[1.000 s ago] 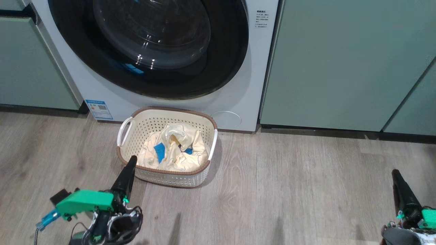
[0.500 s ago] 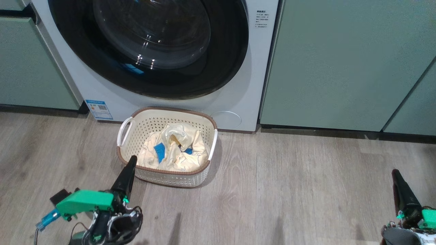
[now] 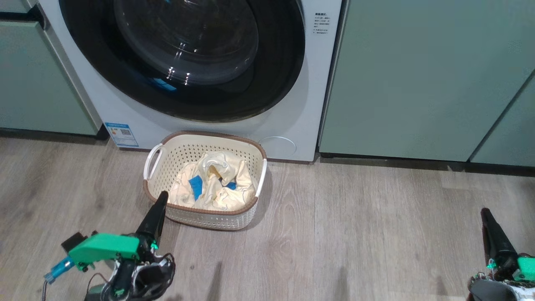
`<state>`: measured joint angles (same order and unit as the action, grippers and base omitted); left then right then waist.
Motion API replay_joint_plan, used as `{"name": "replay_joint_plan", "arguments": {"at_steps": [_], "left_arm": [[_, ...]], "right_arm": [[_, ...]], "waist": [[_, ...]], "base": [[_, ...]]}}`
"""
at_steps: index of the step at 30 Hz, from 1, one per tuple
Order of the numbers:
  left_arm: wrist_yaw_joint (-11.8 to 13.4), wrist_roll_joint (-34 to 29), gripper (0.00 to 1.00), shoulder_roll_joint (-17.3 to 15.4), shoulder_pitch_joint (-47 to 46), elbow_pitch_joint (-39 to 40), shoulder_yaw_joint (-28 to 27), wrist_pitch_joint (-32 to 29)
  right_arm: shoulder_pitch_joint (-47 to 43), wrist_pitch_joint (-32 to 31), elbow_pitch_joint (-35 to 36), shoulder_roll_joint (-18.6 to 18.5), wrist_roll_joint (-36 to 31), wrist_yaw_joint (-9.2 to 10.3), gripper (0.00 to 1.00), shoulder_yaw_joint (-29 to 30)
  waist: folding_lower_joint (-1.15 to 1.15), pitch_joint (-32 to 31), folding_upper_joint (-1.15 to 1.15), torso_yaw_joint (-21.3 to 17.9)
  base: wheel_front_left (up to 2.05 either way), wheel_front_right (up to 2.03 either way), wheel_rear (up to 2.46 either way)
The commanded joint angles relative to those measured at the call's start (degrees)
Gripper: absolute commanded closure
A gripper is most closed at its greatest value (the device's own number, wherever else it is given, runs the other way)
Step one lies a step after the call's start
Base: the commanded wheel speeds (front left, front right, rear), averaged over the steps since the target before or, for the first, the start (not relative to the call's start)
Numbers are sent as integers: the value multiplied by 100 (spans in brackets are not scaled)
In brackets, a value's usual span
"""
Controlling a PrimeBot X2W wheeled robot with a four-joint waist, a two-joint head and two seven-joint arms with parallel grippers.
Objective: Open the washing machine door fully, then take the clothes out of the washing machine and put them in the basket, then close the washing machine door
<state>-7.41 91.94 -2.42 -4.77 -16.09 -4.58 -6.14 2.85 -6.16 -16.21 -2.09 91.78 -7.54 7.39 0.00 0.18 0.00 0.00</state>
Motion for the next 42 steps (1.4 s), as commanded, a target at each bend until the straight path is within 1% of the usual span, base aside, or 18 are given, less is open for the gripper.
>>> {"name": "replay_joint_plan", "arguments": {"at_steps": [1,42], "left_arm": [[-8,23,100,-45,-142,206,-194,-35],[-8,23,100,-45,-142,206,-194,-35]], "right_arm": [[333,-32,219,-78,40,5,100,-88],[333,-32,219,-78,40,5,100,-88]], "waist": [[0,0,0,0],[0,0,0,0]], "base": [[0,0,0],[0,0,0]]}}
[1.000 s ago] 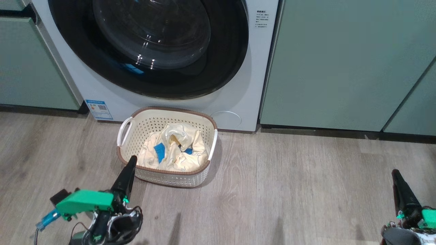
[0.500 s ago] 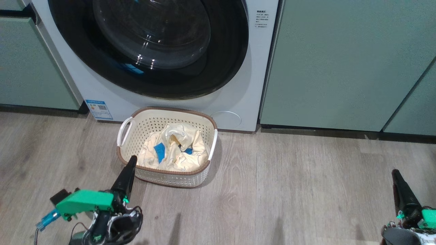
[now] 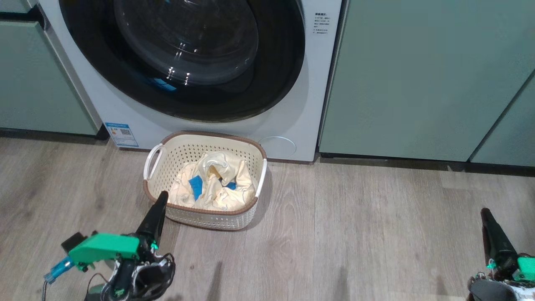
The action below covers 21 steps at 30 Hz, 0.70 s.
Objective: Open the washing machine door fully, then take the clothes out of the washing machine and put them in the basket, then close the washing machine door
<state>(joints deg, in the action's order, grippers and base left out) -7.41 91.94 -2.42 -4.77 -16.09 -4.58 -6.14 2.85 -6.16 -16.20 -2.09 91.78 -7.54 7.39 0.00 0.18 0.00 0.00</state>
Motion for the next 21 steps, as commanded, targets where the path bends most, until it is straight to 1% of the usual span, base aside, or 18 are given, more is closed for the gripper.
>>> {"name": "replay_joint_plan", "arguments": {"at_steps": [1,21], "left_arm": [[-8,23,100,-45,-142,206,-194,-35],[-8,23,100,-45,-142,206,-194,-35]], "right_arm": [[333,-32,218,-78,40,5,100,-88],[333,-32,218,-78,40,5,100,-88]], "waist": [[0,0,0,0],[0,0,0,0]], "base": [[0,0,0],[0,0,0]]}}
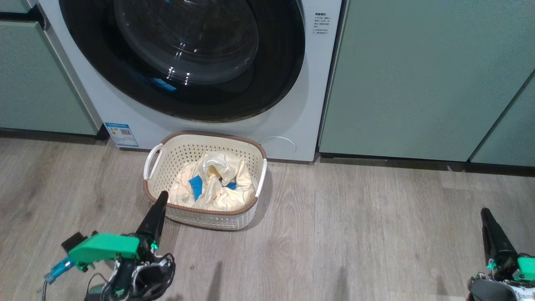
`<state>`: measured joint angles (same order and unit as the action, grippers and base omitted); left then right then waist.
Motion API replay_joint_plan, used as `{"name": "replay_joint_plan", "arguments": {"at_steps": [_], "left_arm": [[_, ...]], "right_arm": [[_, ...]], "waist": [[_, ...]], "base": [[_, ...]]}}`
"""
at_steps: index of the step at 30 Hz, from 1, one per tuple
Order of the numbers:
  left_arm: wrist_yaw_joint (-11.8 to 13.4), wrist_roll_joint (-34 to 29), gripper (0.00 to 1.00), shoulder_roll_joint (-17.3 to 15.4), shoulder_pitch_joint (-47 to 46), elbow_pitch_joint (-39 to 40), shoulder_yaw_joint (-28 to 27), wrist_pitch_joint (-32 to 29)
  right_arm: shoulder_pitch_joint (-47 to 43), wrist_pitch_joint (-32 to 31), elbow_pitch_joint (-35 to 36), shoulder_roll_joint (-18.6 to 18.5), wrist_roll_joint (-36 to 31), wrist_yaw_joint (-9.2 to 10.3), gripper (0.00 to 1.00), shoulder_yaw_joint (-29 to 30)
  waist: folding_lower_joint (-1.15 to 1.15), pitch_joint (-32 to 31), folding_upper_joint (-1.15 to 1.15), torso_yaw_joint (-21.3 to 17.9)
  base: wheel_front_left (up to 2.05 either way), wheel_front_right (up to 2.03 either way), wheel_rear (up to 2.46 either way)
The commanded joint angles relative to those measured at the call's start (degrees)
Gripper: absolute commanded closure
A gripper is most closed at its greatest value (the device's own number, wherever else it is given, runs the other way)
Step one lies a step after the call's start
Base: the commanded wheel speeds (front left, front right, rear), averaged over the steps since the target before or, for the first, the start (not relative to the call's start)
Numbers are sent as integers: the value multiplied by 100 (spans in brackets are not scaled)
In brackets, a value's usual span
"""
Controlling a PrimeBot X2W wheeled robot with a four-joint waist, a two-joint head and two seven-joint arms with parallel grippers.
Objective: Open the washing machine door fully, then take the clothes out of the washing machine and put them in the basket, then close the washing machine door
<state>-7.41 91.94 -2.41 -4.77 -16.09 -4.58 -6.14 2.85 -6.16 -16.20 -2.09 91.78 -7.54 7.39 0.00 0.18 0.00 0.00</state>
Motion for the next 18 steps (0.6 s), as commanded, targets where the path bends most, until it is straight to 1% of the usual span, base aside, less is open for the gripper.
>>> {"name": "replay_joint_plan", "arguments": {"at_steps": [1,18], "left_arm": [[-8,23,100,-47,-142,206,-194,-35],[-8,23,100,-47,-141,206,-194,-34]], "right_arm": [[333,-32,218,-78,40,5,100,-88],[333,-32,218,-78,40,5,100,-88]], "waist": [[0,0,0,0],[0,0,0,0]], "base": [[0,0,0],[0,0,0]]}}
